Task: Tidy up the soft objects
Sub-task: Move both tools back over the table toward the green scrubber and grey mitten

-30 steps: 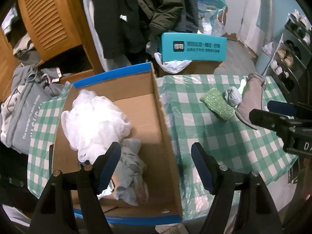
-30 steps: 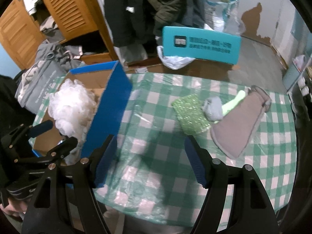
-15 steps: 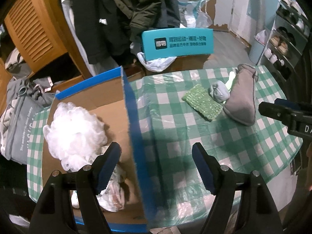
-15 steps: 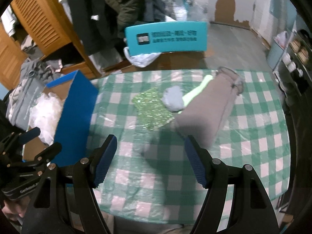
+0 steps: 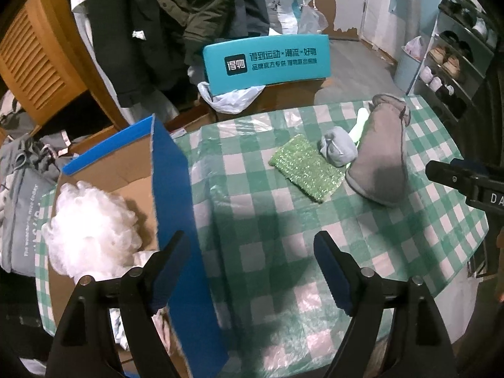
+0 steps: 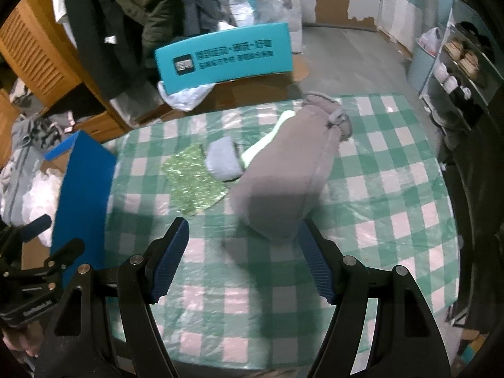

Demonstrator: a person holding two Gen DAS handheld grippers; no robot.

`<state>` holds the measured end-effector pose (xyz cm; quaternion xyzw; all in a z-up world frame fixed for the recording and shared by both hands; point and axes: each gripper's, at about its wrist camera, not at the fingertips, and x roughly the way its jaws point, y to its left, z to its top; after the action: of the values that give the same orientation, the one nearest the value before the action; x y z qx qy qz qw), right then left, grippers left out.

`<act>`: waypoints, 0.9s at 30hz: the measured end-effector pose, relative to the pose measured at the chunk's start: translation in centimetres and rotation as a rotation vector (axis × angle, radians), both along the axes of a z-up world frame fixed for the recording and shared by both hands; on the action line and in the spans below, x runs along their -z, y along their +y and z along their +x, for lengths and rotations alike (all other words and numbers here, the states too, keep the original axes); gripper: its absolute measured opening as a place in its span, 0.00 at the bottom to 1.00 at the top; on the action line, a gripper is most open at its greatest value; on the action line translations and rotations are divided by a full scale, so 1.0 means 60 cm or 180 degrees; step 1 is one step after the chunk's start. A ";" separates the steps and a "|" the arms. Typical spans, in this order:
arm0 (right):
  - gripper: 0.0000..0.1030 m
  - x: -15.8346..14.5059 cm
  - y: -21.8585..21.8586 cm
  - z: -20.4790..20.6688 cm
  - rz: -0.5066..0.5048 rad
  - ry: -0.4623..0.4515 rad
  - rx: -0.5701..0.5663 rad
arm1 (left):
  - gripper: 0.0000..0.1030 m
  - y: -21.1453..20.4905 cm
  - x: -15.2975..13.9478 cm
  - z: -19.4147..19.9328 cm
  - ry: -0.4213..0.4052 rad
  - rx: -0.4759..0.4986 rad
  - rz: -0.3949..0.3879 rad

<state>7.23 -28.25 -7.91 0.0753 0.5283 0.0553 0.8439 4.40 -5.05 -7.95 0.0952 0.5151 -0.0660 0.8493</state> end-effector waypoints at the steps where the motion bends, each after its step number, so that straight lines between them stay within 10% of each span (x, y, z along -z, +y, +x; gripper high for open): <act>1: 0.69 0.003 -0.005 0.004 -0.0026 0.0010 0.0018 | 0.79 -0.002 0.004 0.008 0.0029 -0.0008 -0.0001; 27: 0.70 0.140 -0.063 0.175 -0.0075 0.0490 0.0537 | 0.84 -0.076 0.134 0.197 0.0480 0.0169 -0.0190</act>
<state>17.71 -32.03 -16.32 0.1137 0.5840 -0.0281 0.8033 16.23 -9.63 -16.00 0.0782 0.5726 -0.1107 0.8085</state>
